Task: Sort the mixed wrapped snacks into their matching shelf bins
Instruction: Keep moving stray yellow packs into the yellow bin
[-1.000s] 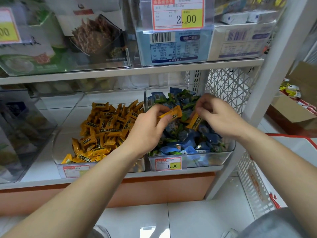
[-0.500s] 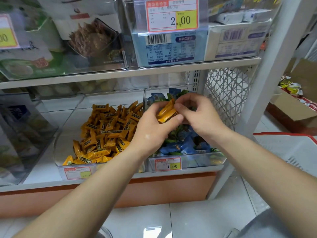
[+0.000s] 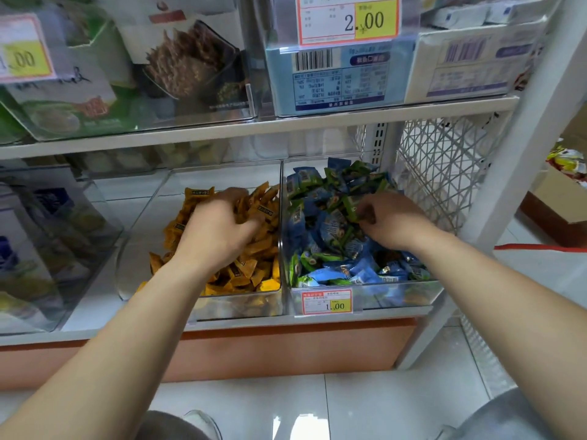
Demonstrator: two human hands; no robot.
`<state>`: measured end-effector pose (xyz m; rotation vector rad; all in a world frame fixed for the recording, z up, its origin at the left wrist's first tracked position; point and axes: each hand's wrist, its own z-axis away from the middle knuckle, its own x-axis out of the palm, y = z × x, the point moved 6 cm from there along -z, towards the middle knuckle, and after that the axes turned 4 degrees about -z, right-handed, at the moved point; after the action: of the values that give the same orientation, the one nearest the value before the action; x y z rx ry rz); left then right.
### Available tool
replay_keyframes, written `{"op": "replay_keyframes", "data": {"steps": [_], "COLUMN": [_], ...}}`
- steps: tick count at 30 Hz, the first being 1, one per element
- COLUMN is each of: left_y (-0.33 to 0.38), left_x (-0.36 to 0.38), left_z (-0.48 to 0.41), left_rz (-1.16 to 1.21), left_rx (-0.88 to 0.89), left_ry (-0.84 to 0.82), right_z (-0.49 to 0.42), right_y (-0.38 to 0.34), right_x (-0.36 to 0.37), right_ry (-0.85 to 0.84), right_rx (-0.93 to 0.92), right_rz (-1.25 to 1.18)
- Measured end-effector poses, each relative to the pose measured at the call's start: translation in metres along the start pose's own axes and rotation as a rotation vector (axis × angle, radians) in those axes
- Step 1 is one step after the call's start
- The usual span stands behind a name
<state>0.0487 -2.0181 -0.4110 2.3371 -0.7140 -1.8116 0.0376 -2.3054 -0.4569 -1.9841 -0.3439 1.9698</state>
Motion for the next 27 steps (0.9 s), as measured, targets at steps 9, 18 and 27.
{"op": "replay_keyframes", "data": {"steps": [9, 18, 27], "left_y": [0.087, 0.104, 0.108], "left_x": [0.017, 0.057, 0.045], "left_z": [0.026, 0.025, 0.009], "left_rz": [0.089, -0.066, 0.179], "left_rx": [0.421, 0.426, 0.346], "left_ry": [0.007, -0.073, 0.055], "right_z": [-0.004, 0.012, 0.04], "right_y": [-0.005, 0.004, 0.0], "right_x": [0.009, -0.024, -0.043], "right_ry": [-0.082, 0.073, 0.121], "right_rx": [-0.026, -0.047, -0.091], "right_rz": [0.159, -0.146, -0.845]}}
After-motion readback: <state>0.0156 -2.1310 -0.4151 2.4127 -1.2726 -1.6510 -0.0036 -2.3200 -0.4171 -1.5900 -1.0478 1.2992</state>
